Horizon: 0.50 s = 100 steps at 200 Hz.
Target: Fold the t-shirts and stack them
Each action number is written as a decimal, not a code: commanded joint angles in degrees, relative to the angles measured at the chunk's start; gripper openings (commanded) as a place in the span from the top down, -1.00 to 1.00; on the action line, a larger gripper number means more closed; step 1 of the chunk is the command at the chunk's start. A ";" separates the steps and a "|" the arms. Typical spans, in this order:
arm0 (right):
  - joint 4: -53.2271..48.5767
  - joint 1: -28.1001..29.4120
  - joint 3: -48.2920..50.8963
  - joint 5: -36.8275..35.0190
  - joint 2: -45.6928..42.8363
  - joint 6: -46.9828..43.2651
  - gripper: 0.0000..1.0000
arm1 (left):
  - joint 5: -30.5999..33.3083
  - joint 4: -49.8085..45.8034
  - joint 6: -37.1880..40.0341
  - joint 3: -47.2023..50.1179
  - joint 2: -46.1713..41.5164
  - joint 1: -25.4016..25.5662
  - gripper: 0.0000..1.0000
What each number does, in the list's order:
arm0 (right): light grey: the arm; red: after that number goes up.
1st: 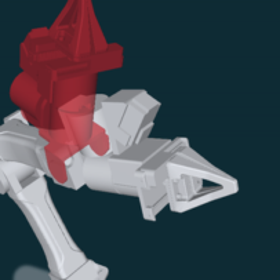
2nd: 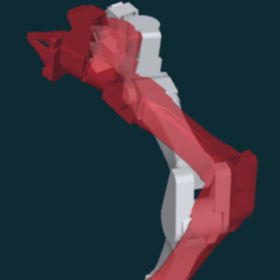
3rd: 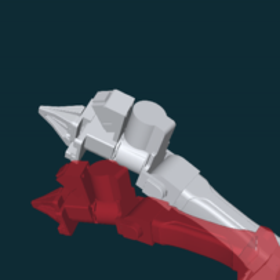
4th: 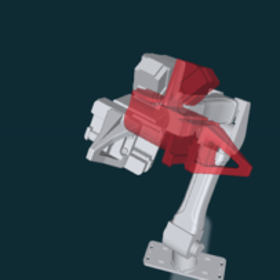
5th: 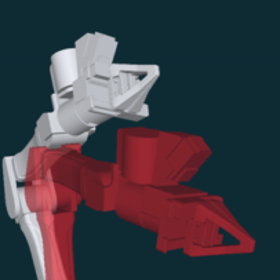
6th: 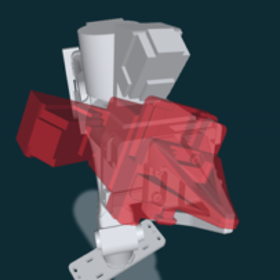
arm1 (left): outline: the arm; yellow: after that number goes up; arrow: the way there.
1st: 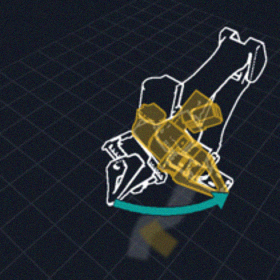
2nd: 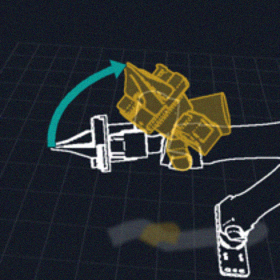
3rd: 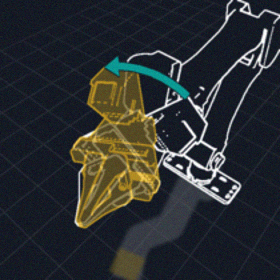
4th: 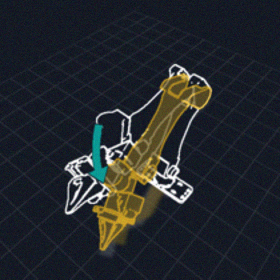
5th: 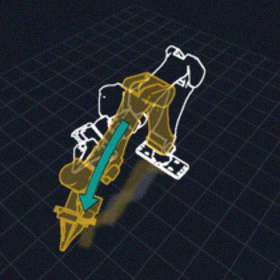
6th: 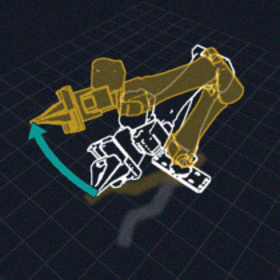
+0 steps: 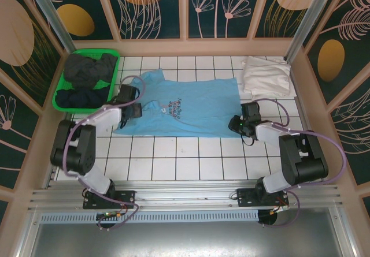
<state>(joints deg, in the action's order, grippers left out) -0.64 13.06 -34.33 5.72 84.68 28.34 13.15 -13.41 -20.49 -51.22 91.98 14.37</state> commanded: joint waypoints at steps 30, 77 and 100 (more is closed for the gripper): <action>-0.76 -0.63 1.45 -0.88 2.29 -0.79 0.48 | -4.32 2.34 -12.26 11.89 -7.82 1.44 0.24; -3.60 -2.53 3.43 -2.29 -0.03 1.84 0.52 | -1.92 0.61 -10.65 11.45 -8.21 1.40 0.38; -3.55 -3.03 5.70 -2.05 -3.63 2.25 0.52 | -3.52 0.29 -10.66 11.92 -7.37 1.44 0.60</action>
<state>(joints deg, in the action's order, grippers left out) 0.71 11.14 -32.18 5.67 83.64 29.23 10.44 -12.43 -30.76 -39.07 84.16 15.81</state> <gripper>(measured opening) 0.238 0.212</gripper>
